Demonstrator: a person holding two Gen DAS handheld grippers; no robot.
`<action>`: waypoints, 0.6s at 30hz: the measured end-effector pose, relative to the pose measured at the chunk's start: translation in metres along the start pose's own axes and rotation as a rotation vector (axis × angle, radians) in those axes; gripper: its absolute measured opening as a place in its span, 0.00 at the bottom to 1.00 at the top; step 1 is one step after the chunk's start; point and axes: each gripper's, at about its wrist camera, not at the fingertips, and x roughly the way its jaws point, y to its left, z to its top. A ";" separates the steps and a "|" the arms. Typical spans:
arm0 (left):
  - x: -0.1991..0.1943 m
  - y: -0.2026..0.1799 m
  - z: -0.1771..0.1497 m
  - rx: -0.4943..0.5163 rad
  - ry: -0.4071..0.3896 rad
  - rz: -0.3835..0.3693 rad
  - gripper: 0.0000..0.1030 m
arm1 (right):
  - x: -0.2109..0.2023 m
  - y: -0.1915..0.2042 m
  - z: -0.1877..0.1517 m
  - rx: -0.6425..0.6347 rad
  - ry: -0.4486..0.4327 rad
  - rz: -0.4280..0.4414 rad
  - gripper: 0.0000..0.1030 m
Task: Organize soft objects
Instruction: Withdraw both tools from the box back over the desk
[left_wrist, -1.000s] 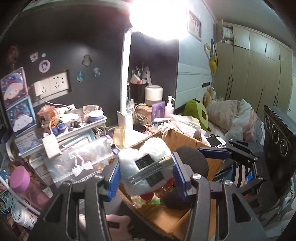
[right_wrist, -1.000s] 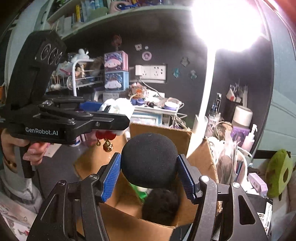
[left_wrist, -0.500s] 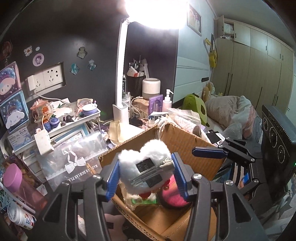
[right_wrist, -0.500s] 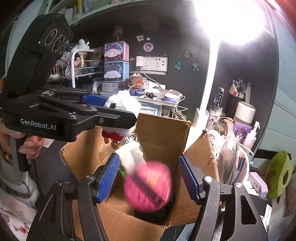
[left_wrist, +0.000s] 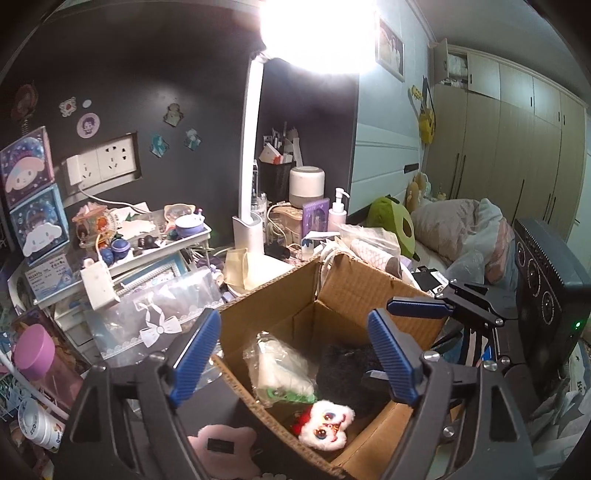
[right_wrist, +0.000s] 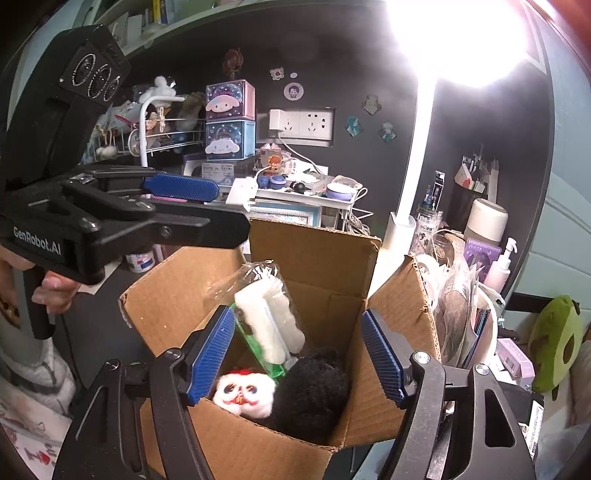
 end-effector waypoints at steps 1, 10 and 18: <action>-0.003 0.002 -0.001 -0.005 -0.007 0.007 0.83 | 0.000 0.001 0.000 -0.002 0.000 0.000 0.66; -0.045 0.045 -0.021 -0.067 -0.063 0.093 0.91 | -0.009 0.032 0.014 -0.051 -0.045 0.011 0.66; -0.086 0.095 -0.064 -0.139 -0.070 0.196 0.94 | -0.008 0.091 0.031 -0.120 -0.081 0.070 0.66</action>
